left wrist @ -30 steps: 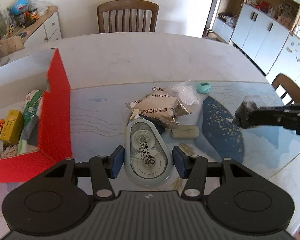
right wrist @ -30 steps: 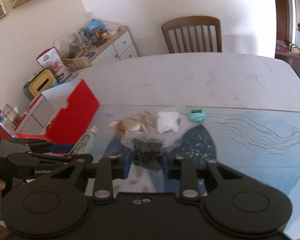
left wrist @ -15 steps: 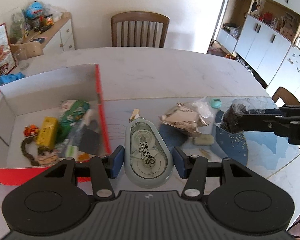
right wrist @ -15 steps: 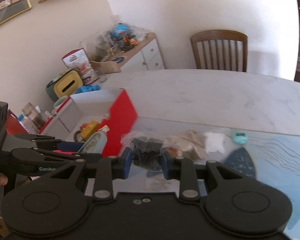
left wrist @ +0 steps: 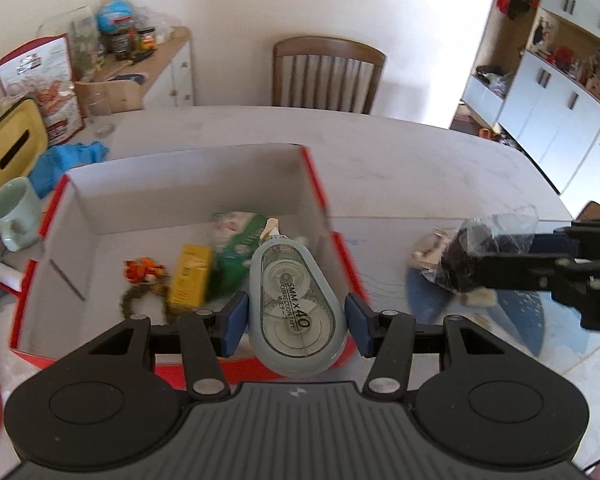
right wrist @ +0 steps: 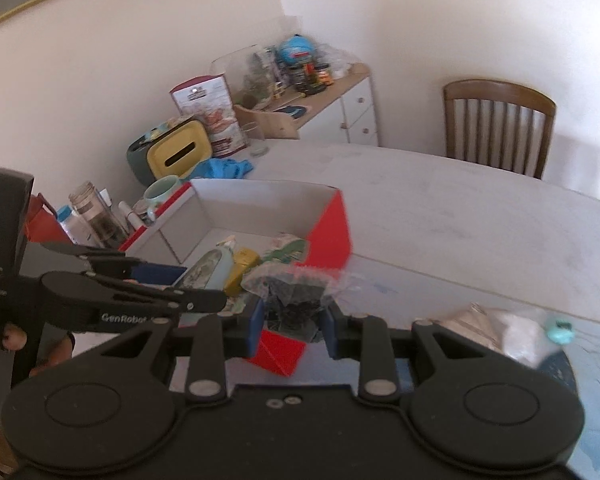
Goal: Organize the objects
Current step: 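Carry the tape dispenser with the left tool while the right tool carries the bead bag to the box, then open the left tool to drop the tape dispenser while the right tool releases the bead bag into the box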
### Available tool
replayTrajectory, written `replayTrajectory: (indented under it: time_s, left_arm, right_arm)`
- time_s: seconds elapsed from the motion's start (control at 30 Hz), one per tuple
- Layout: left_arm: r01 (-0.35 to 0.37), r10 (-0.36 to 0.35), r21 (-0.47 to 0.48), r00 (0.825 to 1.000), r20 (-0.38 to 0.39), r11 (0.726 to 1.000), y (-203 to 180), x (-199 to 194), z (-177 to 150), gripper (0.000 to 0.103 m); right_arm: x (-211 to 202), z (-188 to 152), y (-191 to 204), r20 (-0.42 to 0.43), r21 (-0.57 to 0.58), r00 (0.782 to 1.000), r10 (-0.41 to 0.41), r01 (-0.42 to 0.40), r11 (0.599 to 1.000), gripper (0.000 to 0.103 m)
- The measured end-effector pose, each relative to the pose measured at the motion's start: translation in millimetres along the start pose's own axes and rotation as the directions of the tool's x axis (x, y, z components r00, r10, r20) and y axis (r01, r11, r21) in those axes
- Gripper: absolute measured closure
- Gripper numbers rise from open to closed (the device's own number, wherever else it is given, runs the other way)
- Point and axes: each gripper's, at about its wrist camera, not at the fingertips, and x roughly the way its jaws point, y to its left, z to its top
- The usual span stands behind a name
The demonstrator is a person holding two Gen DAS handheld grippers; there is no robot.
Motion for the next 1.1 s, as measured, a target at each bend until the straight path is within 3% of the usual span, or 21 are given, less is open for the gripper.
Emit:
replayTrajectory:
  time_s: [0.4, 0.8, 1.1]
  left_arm:
    - [-0.104, 0.104, 0.007, 0.995, 0.011, 0.995, 71, 24, 27, 0.051]
    - [-0.189, 0.190, 0.074, 0.982, -0.012, 0.979, 118, 78, 47, 0.051]
    - [-0.155, 0.165, 0.131, 0.983, -0.074, 0.979, 127, 114, 50, 0.051]
  right_arm:
    - [64, 23, 42, -0.070, -0.062, 0.997, 0.021, -0.025, 0.998, 0.074]
    - [132, 29, 78, -0.161, -0.129, 0.987, 0.014, -0.036, 0.991, 0.074]
    - [173, 22, 92, -0.234, -0.126, 0.972, 0.001, -0.032, 0.991, 0.074]
